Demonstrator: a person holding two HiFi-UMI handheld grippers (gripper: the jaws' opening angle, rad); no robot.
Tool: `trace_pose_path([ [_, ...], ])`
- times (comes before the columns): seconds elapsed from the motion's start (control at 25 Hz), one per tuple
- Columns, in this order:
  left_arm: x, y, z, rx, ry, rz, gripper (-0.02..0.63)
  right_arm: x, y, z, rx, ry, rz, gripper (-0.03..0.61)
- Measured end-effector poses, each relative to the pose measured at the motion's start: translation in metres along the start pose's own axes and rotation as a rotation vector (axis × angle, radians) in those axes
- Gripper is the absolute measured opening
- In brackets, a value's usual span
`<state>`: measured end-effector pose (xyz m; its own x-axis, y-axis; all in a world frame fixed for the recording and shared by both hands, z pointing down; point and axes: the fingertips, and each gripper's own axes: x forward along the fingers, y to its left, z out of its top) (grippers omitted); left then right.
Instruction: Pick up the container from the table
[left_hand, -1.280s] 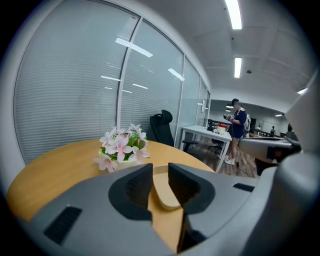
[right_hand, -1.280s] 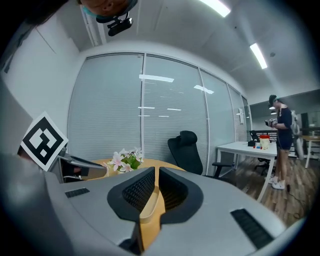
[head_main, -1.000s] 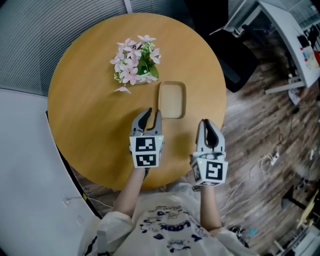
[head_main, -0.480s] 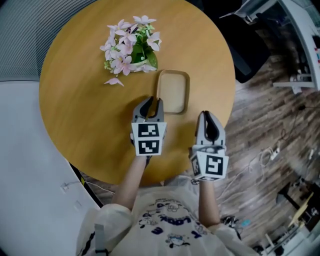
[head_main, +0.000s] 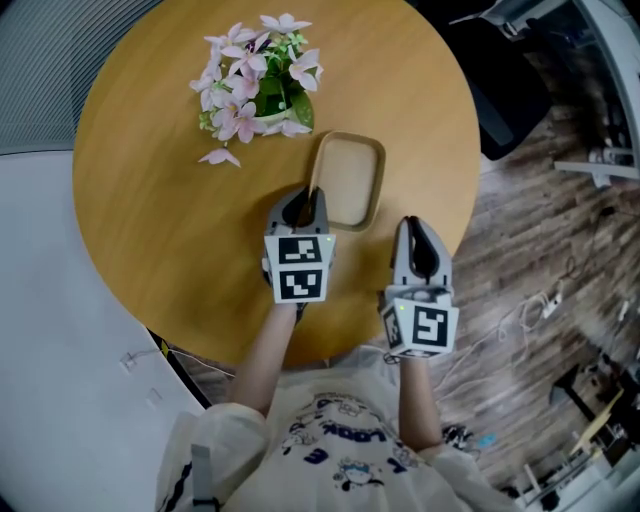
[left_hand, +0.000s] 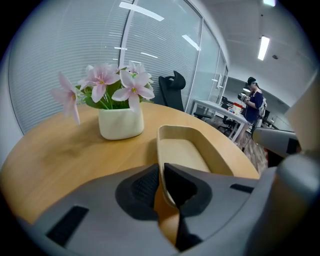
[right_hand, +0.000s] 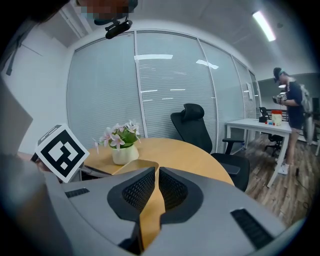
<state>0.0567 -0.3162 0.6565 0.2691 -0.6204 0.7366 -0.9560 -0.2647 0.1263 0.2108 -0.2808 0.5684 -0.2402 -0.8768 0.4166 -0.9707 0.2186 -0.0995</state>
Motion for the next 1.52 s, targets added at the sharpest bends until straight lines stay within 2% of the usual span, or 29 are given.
trace_pose_path([
  [0.24, 0.000, 0.003, 0.002, -0.010, -0.019, 0.032, 0.022, 0.001, -0.003, -0.007, 0.010, 0.009, 0.006, 0.026],
  [0.64, -0.034, 0.006, 0.020, -0.064, -0.094, 0.008, 0.015, -0.012, 0.004, 0.003, 0.014, -0.027, -0.001, 0.027],
  [0.84, -0.066, 0.006, 0.035, -0.083, -0.150, -0.011, 0.015, -0.027, 0.018, 0.028, -0.005, -0.081, -0.005, 0.027],
  [1.24, -0.150, 0.005, 0.081, -0.061, -0.320, -0.054, 0.015, -0.067, 0.059, 0.088, -0.048, -0.220, -0.020, 0.027],
  [1.52, -0.210, 0.011, 0.105, -0.051, -0.438, -0.056, 0.015, -0.096, 0.084, 0.130, -0.074, -0.316, -0.027, 0.028],
])
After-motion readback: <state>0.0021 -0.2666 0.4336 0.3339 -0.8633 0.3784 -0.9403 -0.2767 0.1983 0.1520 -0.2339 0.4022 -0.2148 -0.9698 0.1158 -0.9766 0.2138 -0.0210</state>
